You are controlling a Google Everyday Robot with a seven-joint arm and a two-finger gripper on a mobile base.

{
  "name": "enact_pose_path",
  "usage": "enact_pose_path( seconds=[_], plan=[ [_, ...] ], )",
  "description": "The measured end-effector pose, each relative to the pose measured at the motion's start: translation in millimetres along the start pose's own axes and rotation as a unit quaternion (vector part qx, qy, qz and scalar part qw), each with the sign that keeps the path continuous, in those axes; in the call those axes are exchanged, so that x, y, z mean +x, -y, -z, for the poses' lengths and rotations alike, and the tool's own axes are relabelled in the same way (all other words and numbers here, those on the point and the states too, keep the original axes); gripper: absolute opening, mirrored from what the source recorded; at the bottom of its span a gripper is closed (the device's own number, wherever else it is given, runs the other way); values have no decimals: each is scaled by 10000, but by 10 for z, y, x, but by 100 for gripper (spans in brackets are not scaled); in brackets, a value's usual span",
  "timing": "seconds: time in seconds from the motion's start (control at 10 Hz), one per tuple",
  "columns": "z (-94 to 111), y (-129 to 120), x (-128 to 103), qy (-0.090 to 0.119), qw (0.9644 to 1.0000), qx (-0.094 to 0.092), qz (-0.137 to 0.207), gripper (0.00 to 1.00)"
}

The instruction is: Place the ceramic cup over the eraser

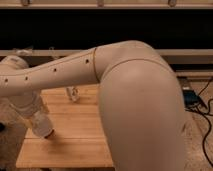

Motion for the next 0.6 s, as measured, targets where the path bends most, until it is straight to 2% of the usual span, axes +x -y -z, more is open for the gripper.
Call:
enact_pose_path(
  seconds=[0.2, 0.3, 0.5, 0.6],
  plan=[
    [-291, 25, -37, -100, 9994, 329, -10, 20],
    [-408, 38, -76, -62, 9989, 462, -33, 30],
    [-556, 90, -160, 1, 9979, 642, -89, 52],
    [-612, 105, -187, -25, 9978, 658, -93, 60]
  ],
)
